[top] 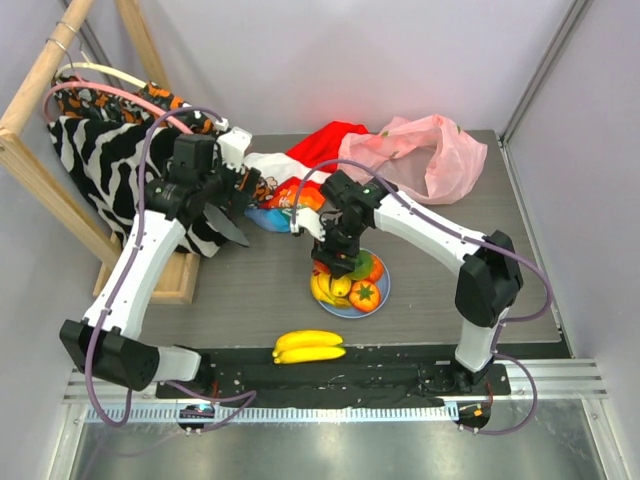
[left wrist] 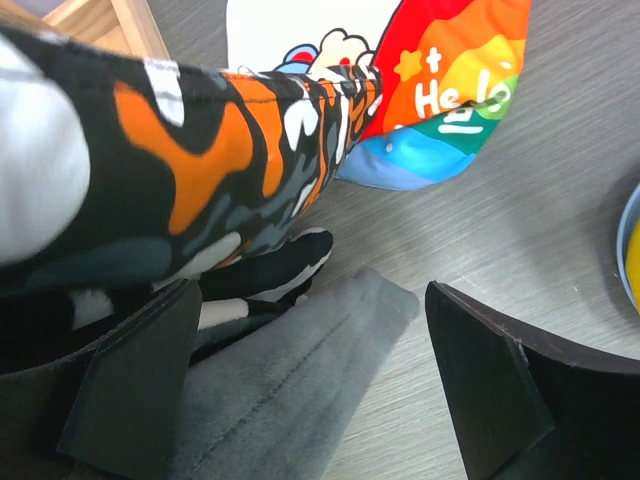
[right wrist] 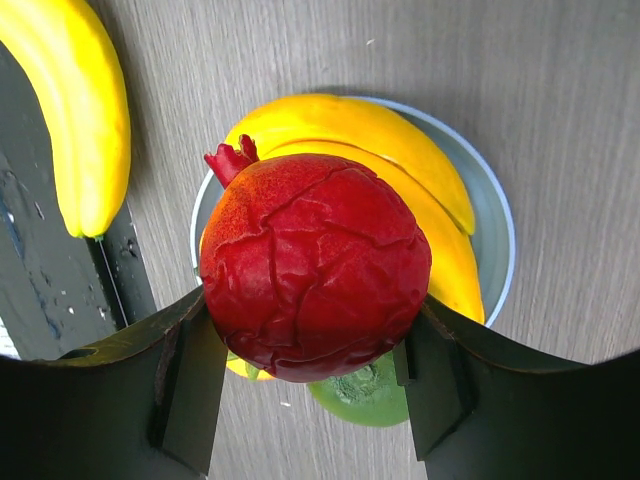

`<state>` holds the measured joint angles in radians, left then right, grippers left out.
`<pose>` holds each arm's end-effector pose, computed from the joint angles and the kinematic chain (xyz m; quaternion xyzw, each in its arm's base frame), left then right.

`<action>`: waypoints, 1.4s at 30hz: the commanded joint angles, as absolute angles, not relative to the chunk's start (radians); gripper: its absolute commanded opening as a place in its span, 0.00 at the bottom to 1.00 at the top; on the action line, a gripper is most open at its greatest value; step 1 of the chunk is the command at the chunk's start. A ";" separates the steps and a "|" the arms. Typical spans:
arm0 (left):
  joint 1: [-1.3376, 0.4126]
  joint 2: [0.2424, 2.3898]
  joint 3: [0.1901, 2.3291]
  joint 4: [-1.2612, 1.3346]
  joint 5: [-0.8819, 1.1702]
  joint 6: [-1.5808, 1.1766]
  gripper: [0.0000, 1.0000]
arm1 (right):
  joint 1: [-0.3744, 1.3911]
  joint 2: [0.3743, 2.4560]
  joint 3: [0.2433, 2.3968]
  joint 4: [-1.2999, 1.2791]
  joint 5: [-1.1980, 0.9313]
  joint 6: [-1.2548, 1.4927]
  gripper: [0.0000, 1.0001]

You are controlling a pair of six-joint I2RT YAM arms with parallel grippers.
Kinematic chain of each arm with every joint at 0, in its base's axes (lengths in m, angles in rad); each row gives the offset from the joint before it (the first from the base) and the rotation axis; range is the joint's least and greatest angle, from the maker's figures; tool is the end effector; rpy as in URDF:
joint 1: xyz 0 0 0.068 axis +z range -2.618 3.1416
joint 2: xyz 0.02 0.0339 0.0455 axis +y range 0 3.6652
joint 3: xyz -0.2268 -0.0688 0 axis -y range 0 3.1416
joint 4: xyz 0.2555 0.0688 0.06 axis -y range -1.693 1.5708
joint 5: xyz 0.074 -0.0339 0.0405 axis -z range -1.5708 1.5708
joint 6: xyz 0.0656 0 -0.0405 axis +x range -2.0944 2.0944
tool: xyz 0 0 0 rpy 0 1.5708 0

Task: Take the fake fruits out of the plastic bag
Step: Place the fake fruit on the plate.

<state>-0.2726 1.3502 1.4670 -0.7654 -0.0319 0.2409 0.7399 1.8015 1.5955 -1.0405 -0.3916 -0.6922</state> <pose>0.3168 -0.0864 0.3399 0.2205 0.8679 0.0072 0.4450 0.2616 0.2728 0.2131 -0.6591 0.7097 0.1957 0.1537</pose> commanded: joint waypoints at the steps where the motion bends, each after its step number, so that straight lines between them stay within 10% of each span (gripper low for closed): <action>1: -0.262 1.298 1.440 -0.730 -0.020 0.245 1.00 | 0.747 1.818 1.666 -1.135 -0.371 -0.755 0.31; 9: -0.258 1.298 1.437 -0.718 -0.006 0.241 1.00 | 0.776 1.816 1.628 -1.178 -0.319 -0.816 0.39; 22: -0.256 1.299 1.444 -0.732 0.032 0.247 1.00 | 0.782 1.821 1.614 -1.169 -0.281 -0.834 0.92; 42: -0.256 1.287 1.442 -0.735 0.046 0.252 1.00 | 0.781 1.591 1.663 -1.074 -0.241 -0.696 1.00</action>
